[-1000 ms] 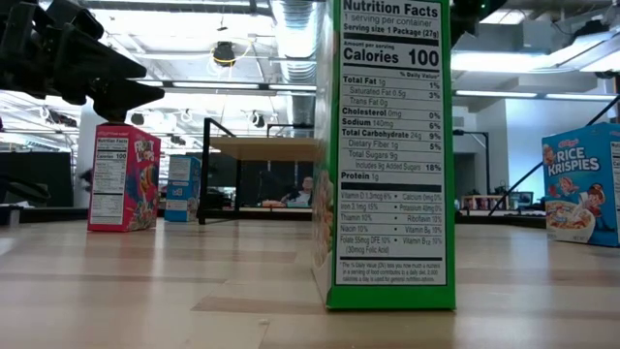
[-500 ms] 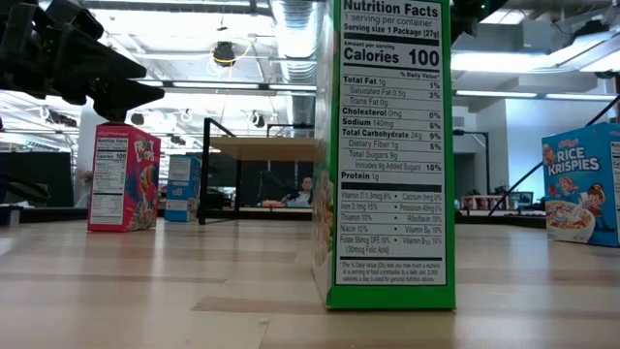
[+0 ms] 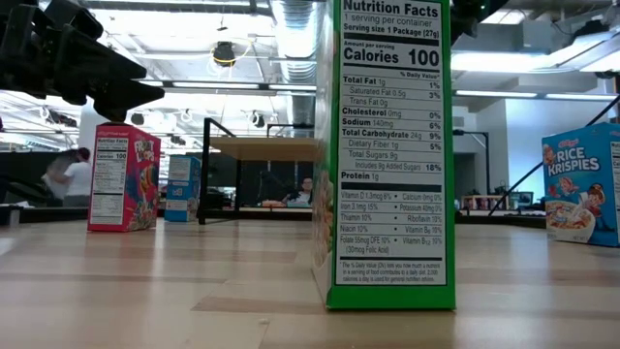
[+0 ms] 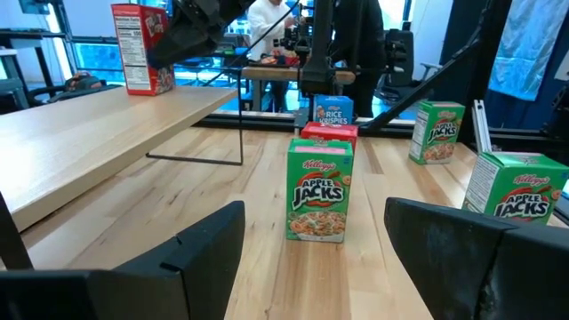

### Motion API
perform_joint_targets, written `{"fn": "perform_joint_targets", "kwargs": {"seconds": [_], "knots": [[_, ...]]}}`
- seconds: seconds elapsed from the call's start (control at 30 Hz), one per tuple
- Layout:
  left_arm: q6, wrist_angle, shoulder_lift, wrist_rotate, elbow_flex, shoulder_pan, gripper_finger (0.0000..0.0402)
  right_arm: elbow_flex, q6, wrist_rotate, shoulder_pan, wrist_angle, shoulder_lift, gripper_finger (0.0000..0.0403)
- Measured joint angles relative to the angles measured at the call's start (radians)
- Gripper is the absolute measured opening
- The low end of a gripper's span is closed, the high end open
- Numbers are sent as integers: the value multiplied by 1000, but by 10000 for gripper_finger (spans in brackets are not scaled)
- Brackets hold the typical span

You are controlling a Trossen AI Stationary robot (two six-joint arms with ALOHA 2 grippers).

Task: Stack cereal on shelf
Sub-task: Put the top red cereal box on the shelf

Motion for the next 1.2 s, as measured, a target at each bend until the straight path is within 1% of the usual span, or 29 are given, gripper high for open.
{"fn": "perform_joint_targets", "kwargs": {"seconds": [0.43, 0.7, 1.07, 1.2], "knots": [[-21, 0, 0, -2, 0, 0, 263, 0, 27, -22, 9, -13, 0, 265], [-24, 0, 0, -1, 0, 0, 263, 0, 28, -14, 3, -61, 0, 265], [-24, 0, 0, 0, 0, 0, 262, 0, 19, -2, -36, -53, 0, 265], [-8, 0, 0, 0, 0, 0, 262, 0, 19, -1, -36, -32, 34, 265]]}}
